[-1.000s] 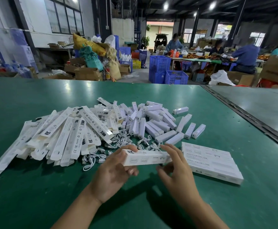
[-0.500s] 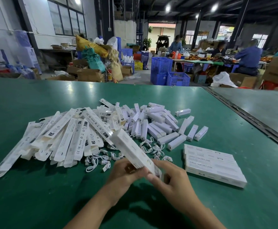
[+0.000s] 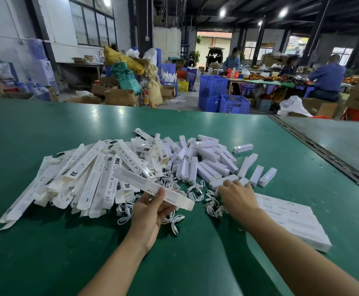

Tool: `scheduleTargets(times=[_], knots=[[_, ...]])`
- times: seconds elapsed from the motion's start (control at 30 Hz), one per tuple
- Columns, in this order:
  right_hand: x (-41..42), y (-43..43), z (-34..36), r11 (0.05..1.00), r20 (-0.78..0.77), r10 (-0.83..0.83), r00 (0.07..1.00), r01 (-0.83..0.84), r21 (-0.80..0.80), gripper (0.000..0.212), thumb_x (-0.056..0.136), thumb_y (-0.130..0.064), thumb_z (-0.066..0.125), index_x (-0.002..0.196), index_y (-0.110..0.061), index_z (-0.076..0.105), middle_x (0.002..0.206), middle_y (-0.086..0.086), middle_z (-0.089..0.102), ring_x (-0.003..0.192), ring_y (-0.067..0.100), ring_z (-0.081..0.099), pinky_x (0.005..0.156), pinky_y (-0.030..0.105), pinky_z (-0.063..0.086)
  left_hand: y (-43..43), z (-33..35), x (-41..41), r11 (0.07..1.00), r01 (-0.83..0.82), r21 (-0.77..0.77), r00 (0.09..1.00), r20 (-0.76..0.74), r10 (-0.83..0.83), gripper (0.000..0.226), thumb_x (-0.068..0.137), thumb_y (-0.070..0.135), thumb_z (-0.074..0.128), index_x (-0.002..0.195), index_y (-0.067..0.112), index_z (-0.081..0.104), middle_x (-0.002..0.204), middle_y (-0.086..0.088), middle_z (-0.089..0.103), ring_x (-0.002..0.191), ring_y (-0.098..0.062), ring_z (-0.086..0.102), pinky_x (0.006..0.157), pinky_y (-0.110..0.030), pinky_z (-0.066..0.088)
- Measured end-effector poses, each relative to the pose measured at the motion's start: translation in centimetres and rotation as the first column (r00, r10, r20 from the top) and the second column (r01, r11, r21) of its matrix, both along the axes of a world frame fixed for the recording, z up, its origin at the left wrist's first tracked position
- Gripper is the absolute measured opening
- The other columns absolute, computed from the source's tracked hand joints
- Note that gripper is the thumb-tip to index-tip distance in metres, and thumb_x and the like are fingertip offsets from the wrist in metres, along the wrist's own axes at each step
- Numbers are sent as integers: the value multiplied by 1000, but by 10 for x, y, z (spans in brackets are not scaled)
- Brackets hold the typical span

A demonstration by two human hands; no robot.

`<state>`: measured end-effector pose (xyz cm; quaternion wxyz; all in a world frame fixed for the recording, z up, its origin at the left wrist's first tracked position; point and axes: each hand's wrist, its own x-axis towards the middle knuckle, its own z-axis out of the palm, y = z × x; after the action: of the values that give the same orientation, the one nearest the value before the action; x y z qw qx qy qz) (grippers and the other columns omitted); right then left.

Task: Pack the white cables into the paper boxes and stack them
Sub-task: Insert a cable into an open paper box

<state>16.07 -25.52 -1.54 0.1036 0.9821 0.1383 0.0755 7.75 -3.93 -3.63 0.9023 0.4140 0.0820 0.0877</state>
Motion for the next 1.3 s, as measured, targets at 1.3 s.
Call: scheduleTargets(times=[1.3], knots=[[-102,27,-6,-698,-242,111,964,249,671,11,92,-4,62,101,-5,55,82,17,72,73,24,73,62,23,57,-4,-8,-1,999,-36,-32,999,37,37,11,72,18,72,65,13,77,82,-15,75,73,-21,75,65,-28,62]])
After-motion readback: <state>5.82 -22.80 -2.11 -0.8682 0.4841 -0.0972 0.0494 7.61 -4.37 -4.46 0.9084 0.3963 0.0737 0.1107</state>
